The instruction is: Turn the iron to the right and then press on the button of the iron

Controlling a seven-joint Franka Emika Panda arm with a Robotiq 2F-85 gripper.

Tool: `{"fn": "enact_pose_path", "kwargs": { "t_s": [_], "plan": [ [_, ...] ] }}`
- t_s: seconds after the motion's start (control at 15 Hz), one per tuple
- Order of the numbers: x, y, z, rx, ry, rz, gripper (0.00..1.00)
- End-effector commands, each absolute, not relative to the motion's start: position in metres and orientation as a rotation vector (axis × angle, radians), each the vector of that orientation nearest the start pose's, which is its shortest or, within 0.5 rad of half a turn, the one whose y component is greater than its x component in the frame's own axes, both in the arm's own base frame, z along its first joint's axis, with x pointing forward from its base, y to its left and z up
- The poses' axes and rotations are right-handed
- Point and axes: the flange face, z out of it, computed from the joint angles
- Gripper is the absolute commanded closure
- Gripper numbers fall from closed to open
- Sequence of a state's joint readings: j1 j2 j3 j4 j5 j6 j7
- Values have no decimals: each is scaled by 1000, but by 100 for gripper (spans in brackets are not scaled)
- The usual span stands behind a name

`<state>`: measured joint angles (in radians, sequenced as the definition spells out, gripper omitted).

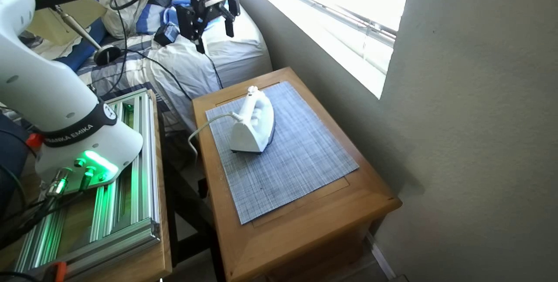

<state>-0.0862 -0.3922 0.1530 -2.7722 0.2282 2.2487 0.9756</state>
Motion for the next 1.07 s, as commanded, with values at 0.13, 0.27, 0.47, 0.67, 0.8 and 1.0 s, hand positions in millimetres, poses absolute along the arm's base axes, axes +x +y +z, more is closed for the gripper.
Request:
{"fn": "enact_pose_path", "kwargs": {
  "t_s": [0.13,0.27,0.47,0.67,0.8,1.0],
  "plan": [
    [366,31,270,-2543,1799,257,0],
    [367,28,258,-2518,1834,266,0],
    [370,20,242,-2487,1882,261,0],
    [373,11,229,-2438,1920,241,0],
    [375,5,220,-2403,1945,230,0],
    [374,1,204,-2371,1976,237,0]
  ]
}}
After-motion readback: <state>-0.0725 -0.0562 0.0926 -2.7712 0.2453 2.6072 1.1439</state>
